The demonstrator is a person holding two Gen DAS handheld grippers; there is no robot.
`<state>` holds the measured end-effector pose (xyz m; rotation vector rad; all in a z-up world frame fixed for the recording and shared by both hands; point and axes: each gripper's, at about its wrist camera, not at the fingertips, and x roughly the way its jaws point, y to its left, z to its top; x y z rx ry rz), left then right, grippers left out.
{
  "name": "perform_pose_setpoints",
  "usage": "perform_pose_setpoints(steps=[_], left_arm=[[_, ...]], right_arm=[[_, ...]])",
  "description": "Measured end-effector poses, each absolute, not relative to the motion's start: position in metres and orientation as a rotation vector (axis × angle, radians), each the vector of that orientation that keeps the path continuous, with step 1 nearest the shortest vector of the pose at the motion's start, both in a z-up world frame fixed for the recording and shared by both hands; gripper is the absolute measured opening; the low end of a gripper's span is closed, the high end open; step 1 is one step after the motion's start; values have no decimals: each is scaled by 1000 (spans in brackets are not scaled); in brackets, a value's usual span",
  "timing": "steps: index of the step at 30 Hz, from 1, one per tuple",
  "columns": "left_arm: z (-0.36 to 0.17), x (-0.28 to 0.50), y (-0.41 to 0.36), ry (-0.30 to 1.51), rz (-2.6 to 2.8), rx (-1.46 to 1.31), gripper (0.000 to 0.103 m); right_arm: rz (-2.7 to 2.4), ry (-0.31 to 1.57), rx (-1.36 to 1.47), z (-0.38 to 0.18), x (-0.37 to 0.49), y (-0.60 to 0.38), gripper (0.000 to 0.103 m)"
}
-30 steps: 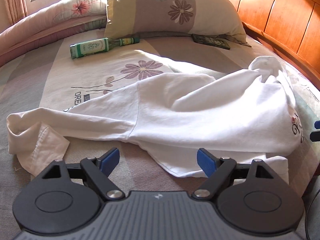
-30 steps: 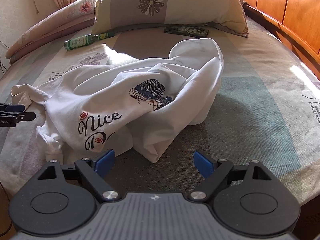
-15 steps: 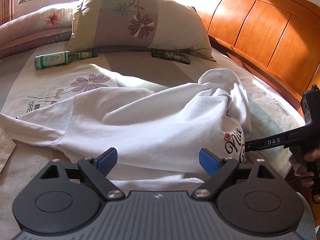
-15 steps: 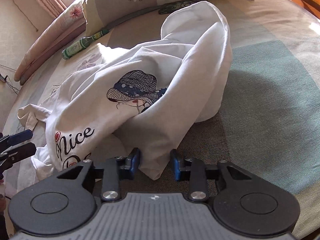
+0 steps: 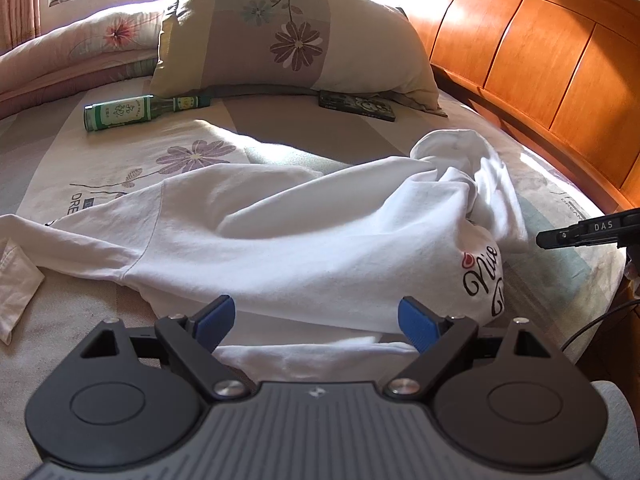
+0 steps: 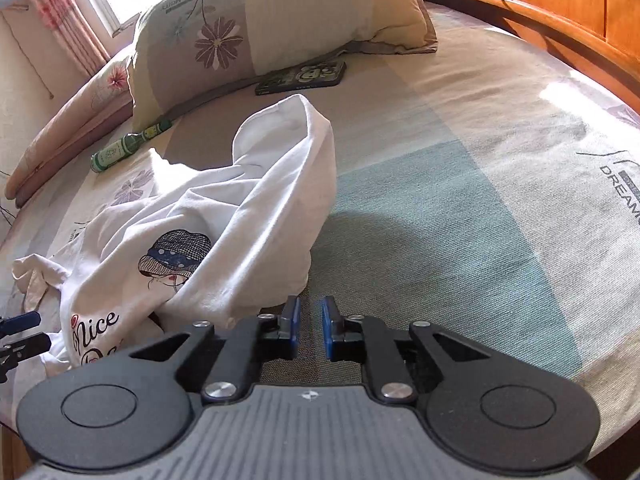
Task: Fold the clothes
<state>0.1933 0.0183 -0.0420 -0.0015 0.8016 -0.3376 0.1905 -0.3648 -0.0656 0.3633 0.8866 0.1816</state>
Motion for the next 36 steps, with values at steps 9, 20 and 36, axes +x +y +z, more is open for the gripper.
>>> perform_pose_setpoints(steps=[9, 20, 36], left_arm=[[-47, 193, 13, 823, -336, -5, 89], [-58, 196, 11, 853, -324, -7, 90], [-53, 193, 13, 839, -296, 31, 90]], right_arm=[[403, 914, 366, -108, 194, -312, 60], [440, 836, 527, -123, 193, -294, 61], [180, 807, 603, -113, 202, -317, 8]])
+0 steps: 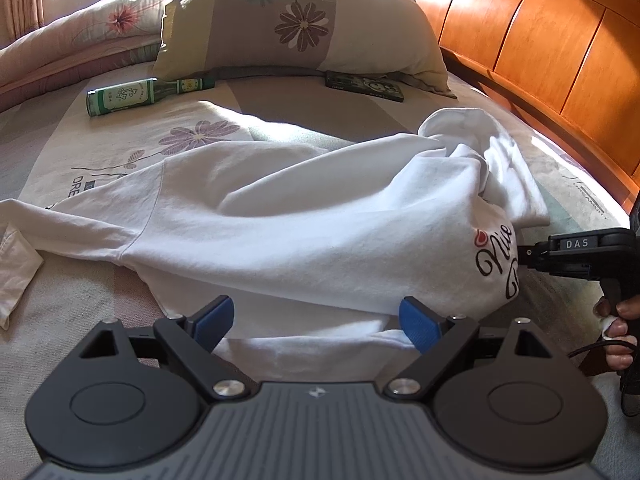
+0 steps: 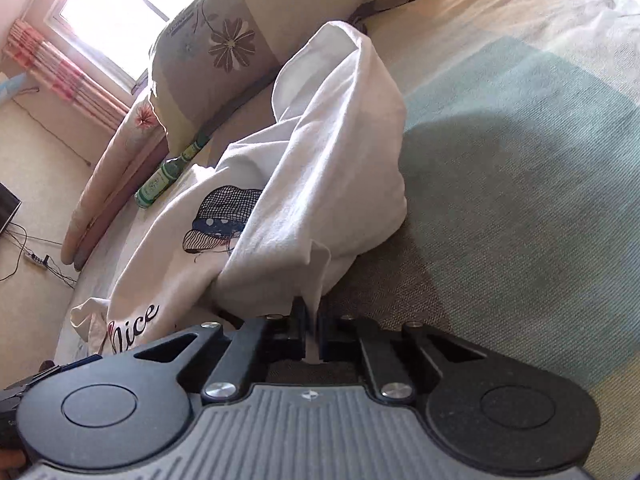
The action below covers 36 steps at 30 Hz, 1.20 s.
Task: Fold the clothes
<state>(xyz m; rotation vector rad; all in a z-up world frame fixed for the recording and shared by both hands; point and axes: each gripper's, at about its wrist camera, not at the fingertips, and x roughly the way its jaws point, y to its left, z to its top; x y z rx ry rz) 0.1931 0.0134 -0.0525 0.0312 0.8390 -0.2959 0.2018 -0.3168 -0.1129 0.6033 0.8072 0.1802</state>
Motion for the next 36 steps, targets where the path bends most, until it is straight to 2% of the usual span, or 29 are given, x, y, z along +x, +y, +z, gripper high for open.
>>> perform_pose_setpoints(steps=[7, 10, 13, 15, 17, 20, 23, 26, 28, 29, 30, 31, 33, 36], left_arm=[[-49, 193, 23, 824, -255, 48, 90], [-51, 195, 23, 824, -257, 43, 90], [-52, 195, 21, 826, -264, 44, 90], [-53, 195, 18, 831, -272, 46, 90], [-54, 194, 14, 836, -276, 56, 90], [-54, 193, 10, 841, -278, 68, 90], [-55, 193, 7, 853, -273, 80, 90], [-59, 196, 2, 868, -267, 89, 90], [-60, 196, -2, 871, -269, 97, 90], [-60, 195, -4, 871, -272, 101, 90], [-60, 195, -5, 871, -276, 104, 90], [-59, 194, -7, 871, -280, 107, 90], [-58, 194, -7, 869, -283, 111, 90], [-56, 193, -6, 865, -284, 111, 90]], right_arm=[[-67, 745, 310, -63, 196, -390, 3], [-86, 761, 350, -57, 192, -441, 4], [47, 770, 387, -62, 181, -446, 14], [167, 789, 423, -74, 173, -434, 36], [248, 823, 452, -90, 174, -417, 42], [321, 859, 533, -118, 182, -401, 44], [391, 824, 654, -133, 191, -395, 61], [389, 804, 676, -139, 210, -381, 60], [373, 791, 682, -142, 216, -372, 56], [361, 794, 665, -141, 217, -366, 45], [344, 802, 641, -140, 216, -362, 25], [325, 798, 626, -139, 213, -362, 17], [287, 784, 600, -136, 206, -364, 11], [200, 732, 572, -121, 195, -383, 8]])
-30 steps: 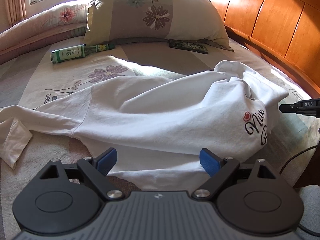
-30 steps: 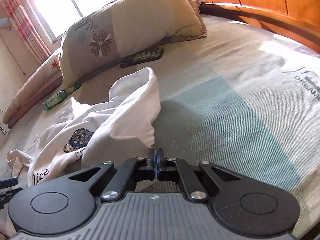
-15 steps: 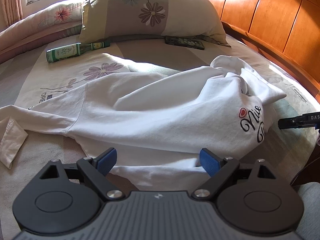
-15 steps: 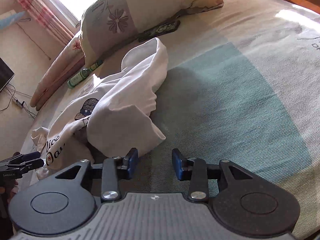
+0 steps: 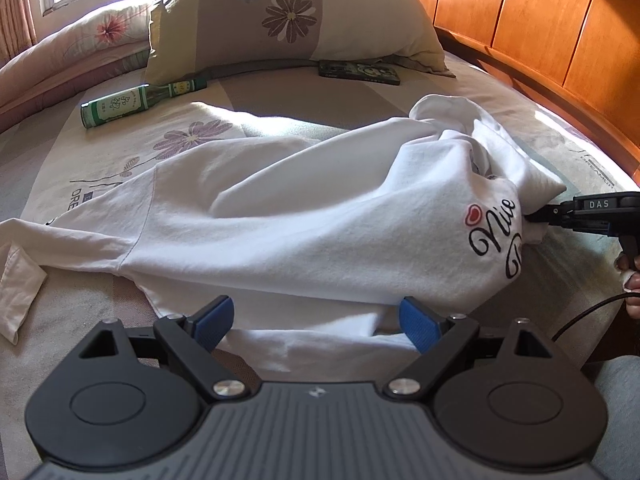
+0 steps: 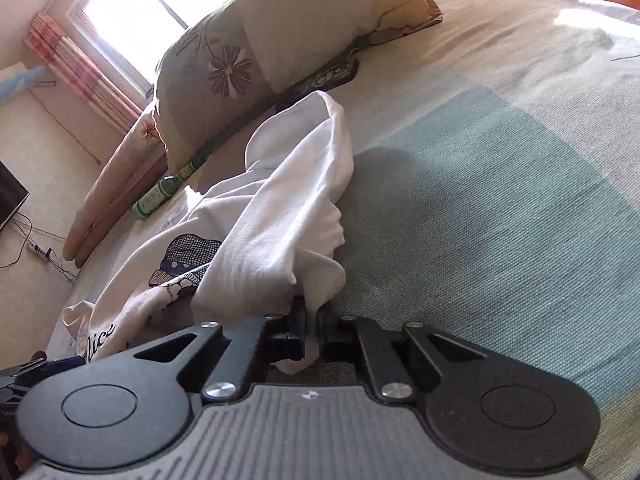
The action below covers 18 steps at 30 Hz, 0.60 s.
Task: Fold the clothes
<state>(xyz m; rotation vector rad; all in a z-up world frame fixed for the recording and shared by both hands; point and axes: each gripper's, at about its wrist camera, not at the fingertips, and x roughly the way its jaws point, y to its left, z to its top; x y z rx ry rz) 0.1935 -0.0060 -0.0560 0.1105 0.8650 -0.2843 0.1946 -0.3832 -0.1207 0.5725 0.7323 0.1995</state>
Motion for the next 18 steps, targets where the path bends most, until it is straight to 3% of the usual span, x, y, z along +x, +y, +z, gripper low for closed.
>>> perform_pose_setpoints(steps=[5, 7, 10, 12, 18], left_arm=[[-56, 192, -2, 860, -288, 96, 90], [-57, 192, -1, 860, -291, 88, 90], [-57, 191, 0, 855, -293, 85, 90], [-56, 191, 1, 852, -295, 85, 90], [-56, 191, 0, 851, -294, 88, 90]], right_arm=[[-31, 711, 427, -90, 186, -421, 8], [-140, 715, 369, -82, 183, -437, 13], [-239, 713, 313, -71, 174, -451, 29], [-218, 690, 277, -63, 166, -440, 59], [-165, 728, 92, -78, 175, -385, 72]])
